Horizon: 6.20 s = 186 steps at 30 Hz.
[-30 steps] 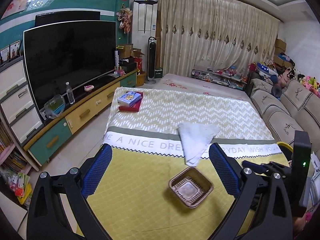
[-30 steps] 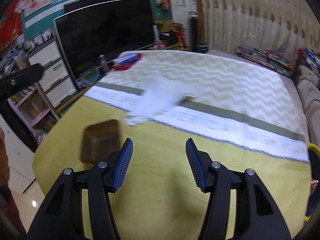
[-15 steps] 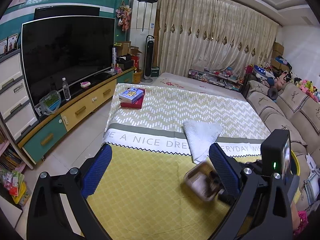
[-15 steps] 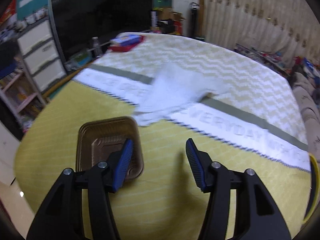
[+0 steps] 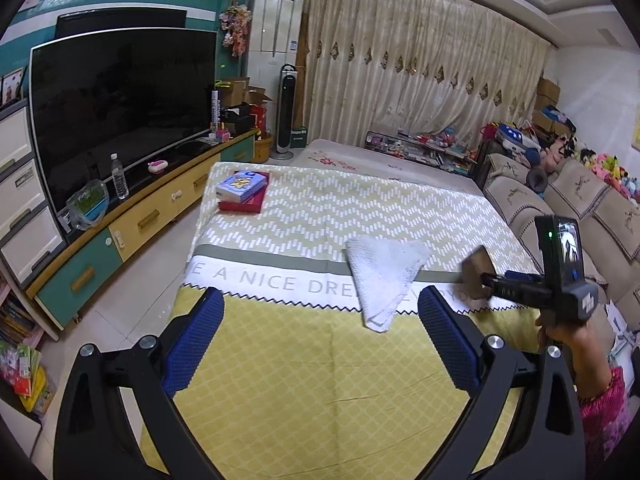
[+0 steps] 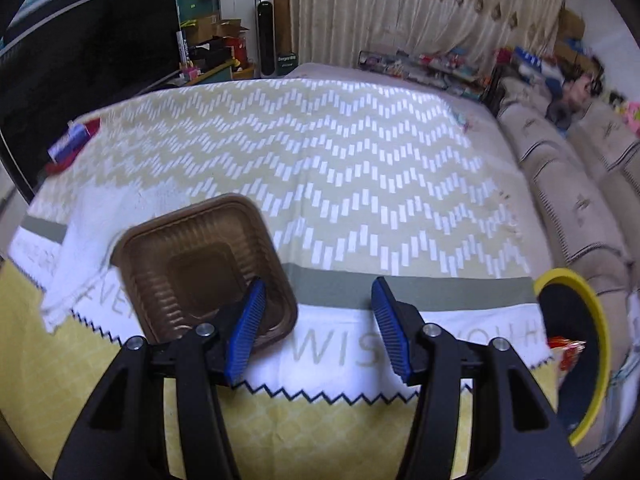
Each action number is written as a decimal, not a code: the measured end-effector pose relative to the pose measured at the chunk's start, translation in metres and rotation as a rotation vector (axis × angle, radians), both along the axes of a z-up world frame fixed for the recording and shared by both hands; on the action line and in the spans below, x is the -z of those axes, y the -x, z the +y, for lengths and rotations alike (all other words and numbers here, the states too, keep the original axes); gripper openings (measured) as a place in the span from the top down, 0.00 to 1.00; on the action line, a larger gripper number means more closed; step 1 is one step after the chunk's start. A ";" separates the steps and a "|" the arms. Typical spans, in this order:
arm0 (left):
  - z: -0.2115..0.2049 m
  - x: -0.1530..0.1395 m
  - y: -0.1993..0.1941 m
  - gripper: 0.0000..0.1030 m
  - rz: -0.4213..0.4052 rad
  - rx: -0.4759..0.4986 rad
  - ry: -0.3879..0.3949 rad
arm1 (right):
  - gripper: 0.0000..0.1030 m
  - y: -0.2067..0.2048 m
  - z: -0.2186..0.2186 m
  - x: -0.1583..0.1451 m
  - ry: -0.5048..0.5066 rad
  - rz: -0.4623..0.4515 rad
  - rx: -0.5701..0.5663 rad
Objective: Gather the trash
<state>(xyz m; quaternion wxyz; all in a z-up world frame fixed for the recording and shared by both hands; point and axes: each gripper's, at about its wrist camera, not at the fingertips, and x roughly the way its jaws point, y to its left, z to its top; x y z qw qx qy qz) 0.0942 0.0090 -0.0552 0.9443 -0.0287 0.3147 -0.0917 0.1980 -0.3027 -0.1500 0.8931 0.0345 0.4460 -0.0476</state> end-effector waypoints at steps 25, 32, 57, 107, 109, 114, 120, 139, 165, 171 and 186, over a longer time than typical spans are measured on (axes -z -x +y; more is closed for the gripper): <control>-0.038 0.005 -0.019 0.07 0.019 0.068 -0.024 | 0.94 0.043 -0.027 -0.038 -0.206 -0.093 -0.073; -0.051 0.006 -0.021 0.07 0.022 0.091 -0.028 | 0.94 0.088 -0.094 -0.053 -0.204 -0.154 0.076; -0.098 0.009 -0.024 0.07 0.030 0.144 -0.077 | 0.50 0.144 -0.259 0.007 -0.112 -0.086 0.543; -0.122 0.084 -0.166 0.94 0.262 0.132 -0.135 | 0.46 0.138 -0.195 -0.024 -0.129 -0.173 0.359; -0.122 0.076 -0.161 0.94 0.254 0.146 -0.117 | 0.46 0.138 -0.196 -0.024 -0.131 -0.174 0.360; -0.131 0.042 -0.137 0.94 0.193 0.212 -0.099 | 0.46 0.139 -0.197 -0.026 -0.135 -0.181 0.355; -0.169 -0.002 -0.099 0.94 0.116 0.341 -0.104 | 0.46 0.146 -0.200 -0.032 -0.125 -0.199 0.356; -0.394 -0.039 -0.022 0.94 0.083 0.827 -0.062 | 0.46 0.226 -0.269 -0.041 -0.081 -0.247 0.513; -0.552 0.086 -0.057 0.19 0.272 0.777 -0.177 | 0.46 0.247 -0.274 -0.042 -0.061 -0.237 0.539; -0.434 0.026 -0.026 0.05 0.053 0.677 -0.177 | 0.43 0.240 -0.239 -0.048 -0.072 -0.251 0.463; -0.129 -0.041 0.052 0.04 -0.073 0.111 -0.081 | 0.07 0.246 -0.113 -0.109 0.006 -0.389 0.166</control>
